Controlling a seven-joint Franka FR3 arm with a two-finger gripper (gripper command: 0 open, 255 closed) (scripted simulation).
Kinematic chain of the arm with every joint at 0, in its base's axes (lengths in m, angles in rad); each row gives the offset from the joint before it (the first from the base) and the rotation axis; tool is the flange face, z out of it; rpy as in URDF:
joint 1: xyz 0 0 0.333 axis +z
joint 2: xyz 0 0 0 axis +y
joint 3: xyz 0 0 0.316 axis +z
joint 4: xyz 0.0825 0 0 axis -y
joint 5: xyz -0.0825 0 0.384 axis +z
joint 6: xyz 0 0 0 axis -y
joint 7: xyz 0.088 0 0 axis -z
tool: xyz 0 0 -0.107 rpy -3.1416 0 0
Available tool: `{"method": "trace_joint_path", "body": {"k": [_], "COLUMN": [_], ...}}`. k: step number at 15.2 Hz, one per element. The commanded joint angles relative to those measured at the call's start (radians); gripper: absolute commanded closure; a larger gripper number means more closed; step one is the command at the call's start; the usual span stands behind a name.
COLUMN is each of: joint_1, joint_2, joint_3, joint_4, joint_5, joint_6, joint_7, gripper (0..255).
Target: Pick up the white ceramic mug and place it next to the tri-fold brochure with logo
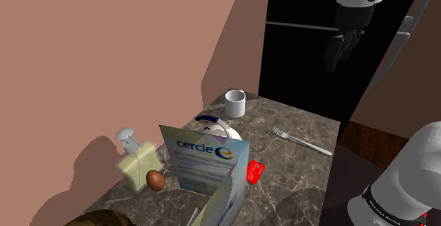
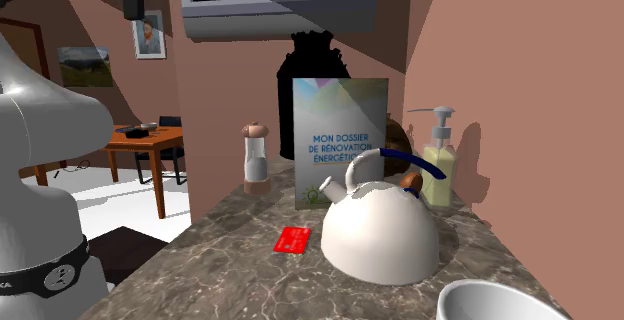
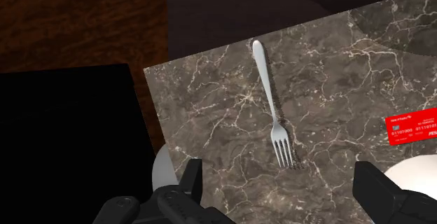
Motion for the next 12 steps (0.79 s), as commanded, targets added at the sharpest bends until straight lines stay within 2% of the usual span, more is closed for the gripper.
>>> {"method": "trace_joint_path", "body": {"k": [1, 12], "joint_1": [0.000, 0.027], "joint_2": [0.000, 0.269], "joint_3": [0.000, 0.041], "joint_4": [0.000, -0.054], "joint_5": [0.000, 0.043], "joint_6": [0.000, 0.363], "joint_7": [0.000, 0.060], "gripper": [0, 0]}}
